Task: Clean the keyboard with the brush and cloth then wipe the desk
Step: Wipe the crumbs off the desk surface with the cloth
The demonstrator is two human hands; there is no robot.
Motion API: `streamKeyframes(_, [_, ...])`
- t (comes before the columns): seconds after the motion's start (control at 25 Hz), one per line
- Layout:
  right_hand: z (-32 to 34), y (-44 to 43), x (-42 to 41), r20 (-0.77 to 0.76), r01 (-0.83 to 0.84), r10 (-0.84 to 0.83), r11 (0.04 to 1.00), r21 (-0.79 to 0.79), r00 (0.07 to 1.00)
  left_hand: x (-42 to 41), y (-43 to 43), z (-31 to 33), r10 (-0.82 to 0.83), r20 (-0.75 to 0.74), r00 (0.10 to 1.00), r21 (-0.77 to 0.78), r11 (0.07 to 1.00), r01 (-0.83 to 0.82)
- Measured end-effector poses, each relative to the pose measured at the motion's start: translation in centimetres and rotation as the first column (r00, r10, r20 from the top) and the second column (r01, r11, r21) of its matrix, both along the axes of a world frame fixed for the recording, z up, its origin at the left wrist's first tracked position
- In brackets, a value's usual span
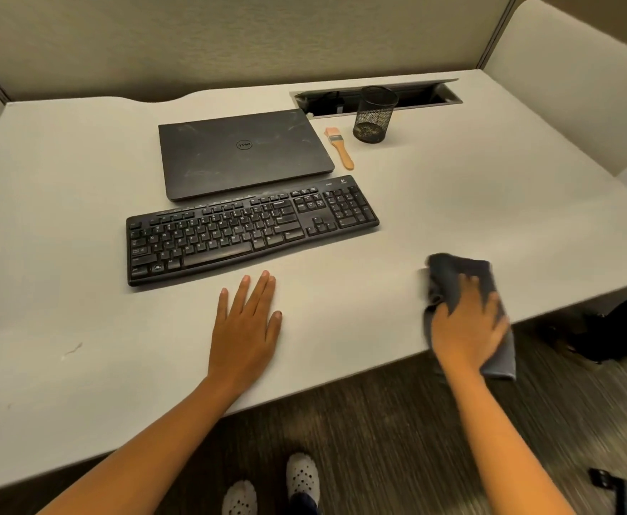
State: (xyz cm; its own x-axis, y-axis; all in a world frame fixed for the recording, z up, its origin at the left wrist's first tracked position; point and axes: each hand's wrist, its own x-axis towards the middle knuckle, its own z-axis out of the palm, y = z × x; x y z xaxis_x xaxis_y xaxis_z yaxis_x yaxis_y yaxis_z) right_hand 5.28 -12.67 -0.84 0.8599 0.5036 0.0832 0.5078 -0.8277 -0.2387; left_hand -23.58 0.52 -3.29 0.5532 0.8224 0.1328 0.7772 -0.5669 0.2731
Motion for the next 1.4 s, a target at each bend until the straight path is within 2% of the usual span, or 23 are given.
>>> streamKeyframes(0.04, [0.6,-0.2,1.8,-0.064,0.172,-0.172,0.985,0.000,0.983,0.0,0.0,0.0,0.001,0.001,1.000,0.002,1.000,-0.001])
streamKeyframes(0.08, [1.0,-0.1,2.8,-0.097,0.253,-0.253,0.967,-0.015,0.962,0.0,0.0,0.0,0.001,0.000,1.000,0.003,1.000,-0.001])
streamKeyframes(0.12, [1.4,0.3,2.3,-0.061,0.214,-0.214,0.977,-0.006,0.975,0.0,0.0,0.0,0.004,-0.002,1.000,0.004,1.000,-0.004])
streamKeyframes(0.2, [1.0,1.2,-1.5,0.073,-0.175,0.171,0.983,0.049,0.983,0.0,0.0,0.0,0.006,-0.010,1.000,0.010,1.000,-0.006])
streamKeyframes(0.28, [0.4,1.4,-7.6,0.035,-0.610,0.610,0.792,-0.012,0.792,0.1,0.1,-0.1,0.002,-0.021,1.000,0.021,1.000,-0.002])
streamKeyframes(0.32, [0.3,1.0,-9.9,-0.022,-0.738,0.737,0.675,-0.020,0.675,0.0,0.1,-0.1,0.000,-0.026,1.000,0.027,1.000,0.001])
streamKeyframes(0.36, [0.1,0.9,-10.2,-0.033,-0.792,0.792,0.610,0.001,0.610,0.0,0.2,-0.2,-0.001,-0.029,1.000,0.032,0.999,0.002])
streamKeyframes(0.4, [0.3,1.2,-8.8,-0.036,-0.794,0.795,0.607,0.038,0.606,0.0,0.2,-0.2,0.002,-0.029,1.000,0.034,0.999,-0.001])
streamKeyframes(0.48, [0.2,1.5,-3.7,0.036,-0.658,0.657,0.753,0.011,0.753,0.0,0.2,-0.3,0.009,-0.028,1.000,0.025,1.000,-0.008])
streamKeyframes(0.56, [0.2,1.3,2.8,0.089,-0.372,0.371,0.928,-0.001,0.924,0.1,0.1,-0.3,0.014,-0.025,1.000,0.023,1.000,-0.014])
streamKeyframes(0.64, [0.7,1.2,6.5,0.017,-0.104,0.104,0.994,0.008,0.994,0.1,0.1,-0.3,0.021,-0.020,1.000,0.026,0.999,-0.021])
streamKeyframes(0.68, [0.7,1.5,6.6,-0.004,-0.042,0.042,0.999,-0.002,0.999,0.1,0.1,-0.2,0.023,-0.017,1.000,0.025,0.999,-0.022])
streamKeyframes(0.76, [0.6,2.3,3.7,0.046,-0.165,0.165,0.986,-0.006,0.985,0.0,0.1,-0.2,0.024,-0.013,1.000,0.021,1.000,-0.023])
streamKeyframes(0.84, [0.2,2.9,-1.3,0.059,-0.461,0.461,0.887,-0.017,0.885,0.1,0.1,-0.2,0.024,-0.013,1.000,0.019,1.000,-0.023])
streamKeyframes(0.92, [-0.1,2.7,-6.0,-0.027,-0.731,0.730,0.681,-0.042,0.682,0.2,0.2,-0.2,0.022,-0.015,1.000,0.016,1.000,-0.022])
streamKeyframes(1.0, [0.4,3.2,-5.8,-0.075,-0.849,0.846,0.528,-0.018,0.527,0.3,0.0,-0.1,0.018,-0.008,1.000,0.016,1.000,-0.018])
streamKeyframes(1.04, [0.4,3.8,-4.3,-0.075,-0.852,0.850,0.523,0.006,0.522,0.3,0.1,0.0,0.018,-0.005,1.000,0.011,1.000,-0.017])
streamKeyframes(1.08, [0.2,4.1,-2.3,-0.062,-0.814,0.813,0.581,0.013,0.579,0.2,0.1,0.0,0.016,-0.003,1.000,-0.001,1.000,-0.016])
streamKeyframes(1.12, [0.1,4.3,-0.2,-0.036,-0.718,0.718,0.696,0.015,0.696,0.2,0.1,0.0,0.016,-0.004,1.000,-0.010,1.000,-0.016])
streamKeyframes(1.2, [0.4,4.4,4.1,-0.001,-0.385,0.385,0.922,0.037,0.923,0.3,0.0,0.1,0.011,-0.008,1.000,-0.001,1.000,-0.011])
streamKeyframes(1.28, [0.7,4.6,4.6,-0.029,-0.107,0.109,0.993,0.044,0.994,0.5,0.1,0.2,0.002,0.007,1.000,-0.013,1.000,-0.002])
streamKeyframes(1.32, [0.5,4.8,3.5,-0.023,-0.113,0.113,0.993,0.040,0.993,0.7,0.2,0.4,0.005,0.023,1.000,-0.028,1.000,-0.004])
streamKeyframes(1.4, [0.1,5.1,-0.2,0.004,-0.382,0.382,0.924,0.035,0.924,1.5,0.9,0.8,-0.001,0.064,0.998,-0.041,0.999,0.004])
